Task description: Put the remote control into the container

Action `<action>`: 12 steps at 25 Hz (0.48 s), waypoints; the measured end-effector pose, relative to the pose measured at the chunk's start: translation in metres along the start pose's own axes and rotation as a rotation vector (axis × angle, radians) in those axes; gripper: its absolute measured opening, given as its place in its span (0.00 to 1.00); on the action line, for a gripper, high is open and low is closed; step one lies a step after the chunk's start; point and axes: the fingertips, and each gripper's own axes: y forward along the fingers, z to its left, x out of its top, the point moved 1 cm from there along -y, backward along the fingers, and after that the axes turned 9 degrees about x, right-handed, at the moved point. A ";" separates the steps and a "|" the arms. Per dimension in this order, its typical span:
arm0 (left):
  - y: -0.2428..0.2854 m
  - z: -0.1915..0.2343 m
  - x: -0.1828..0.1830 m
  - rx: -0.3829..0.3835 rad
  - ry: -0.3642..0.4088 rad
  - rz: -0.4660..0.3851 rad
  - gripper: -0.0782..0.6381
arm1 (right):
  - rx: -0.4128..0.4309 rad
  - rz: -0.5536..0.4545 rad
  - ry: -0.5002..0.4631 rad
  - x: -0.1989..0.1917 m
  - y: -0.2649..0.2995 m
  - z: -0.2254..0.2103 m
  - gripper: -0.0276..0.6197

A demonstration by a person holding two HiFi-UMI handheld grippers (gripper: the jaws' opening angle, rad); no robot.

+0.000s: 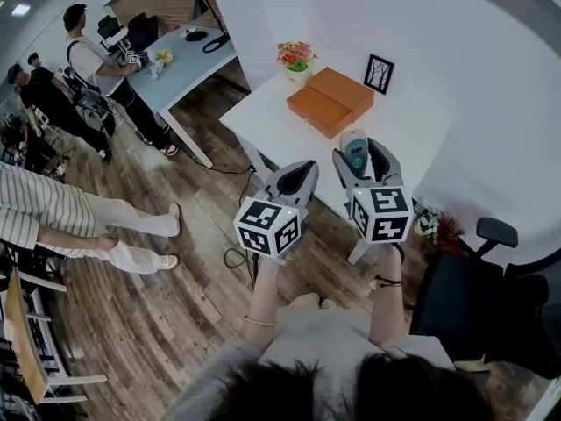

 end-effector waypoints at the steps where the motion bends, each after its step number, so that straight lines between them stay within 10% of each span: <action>1: -0.002 0.000 -0.003 0.006 -0.003 0.004 0.11 | 0.003 0.004 0.003 -0.002 0.000 0.000 0.48; 12: 0.003 0.018 -0.006 0.041 -0.008 0.010 0.11 | 0.047 0.026 -0.004 -0.009 0.019 0.001 0.48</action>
